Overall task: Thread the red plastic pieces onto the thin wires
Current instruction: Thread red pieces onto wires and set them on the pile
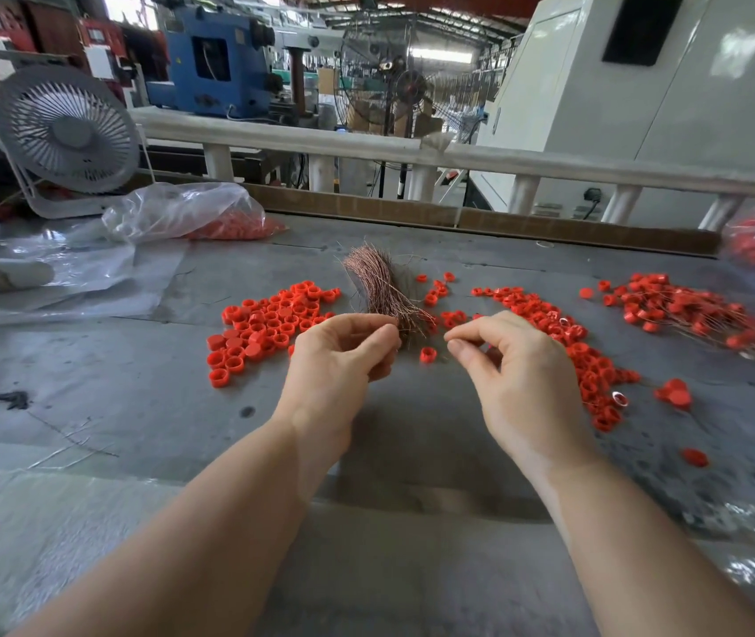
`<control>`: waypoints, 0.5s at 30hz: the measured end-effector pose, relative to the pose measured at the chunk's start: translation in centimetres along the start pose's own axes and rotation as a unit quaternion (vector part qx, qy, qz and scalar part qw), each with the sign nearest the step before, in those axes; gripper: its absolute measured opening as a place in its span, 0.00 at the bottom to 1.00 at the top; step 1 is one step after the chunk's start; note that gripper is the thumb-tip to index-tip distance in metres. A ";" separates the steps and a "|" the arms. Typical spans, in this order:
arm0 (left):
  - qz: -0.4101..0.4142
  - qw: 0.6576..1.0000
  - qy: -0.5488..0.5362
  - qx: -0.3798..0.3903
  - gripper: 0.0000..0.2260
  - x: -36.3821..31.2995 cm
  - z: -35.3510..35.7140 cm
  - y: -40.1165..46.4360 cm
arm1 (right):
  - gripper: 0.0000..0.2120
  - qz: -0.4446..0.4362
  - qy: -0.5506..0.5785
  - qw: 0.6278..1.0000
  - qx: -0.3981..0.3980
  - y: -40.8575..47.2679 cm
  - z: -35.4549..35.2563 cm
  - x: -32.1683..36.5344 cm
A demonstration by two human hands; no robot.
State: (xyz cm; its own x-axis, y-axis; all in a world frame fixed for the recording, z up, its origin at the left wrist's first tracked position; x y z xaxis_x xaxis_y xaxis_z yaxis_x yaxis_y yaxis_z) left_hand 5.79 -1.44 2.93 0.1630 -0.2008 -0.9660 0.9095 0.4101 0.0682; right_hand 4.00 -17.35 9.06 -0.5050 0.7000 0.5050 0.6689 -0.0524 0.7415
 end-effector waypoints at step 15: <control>0.086 0.986 0.141 -0.016 0.08 -1.2 -0.1 -0.1 | 0.03 0.110 -0.225 0.967 -0.036 3.3 -4.5 -6.2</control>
State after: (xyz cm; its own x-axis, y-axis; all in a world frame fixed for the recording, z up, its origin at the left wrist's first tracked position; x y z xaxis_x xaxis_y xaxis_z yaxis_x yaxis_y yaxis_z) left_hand 5.50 -1.12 4.07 0.1970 0.1278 -0.9720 0.8647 0.4446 0.2337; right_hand 6.88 -25.06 10.37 -0.0553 0.9048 0.4223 0.6845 -0.2736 0.6757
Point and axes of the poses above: each hand's wrist, its own y-axis towards the middle knuckle, its own z-axis out of the palm, x = y × z, the point moved 10 cm from there along y, towards the middle knuckle, and after that the axes turned 11 degrees about -x, right-handed, at the moved point
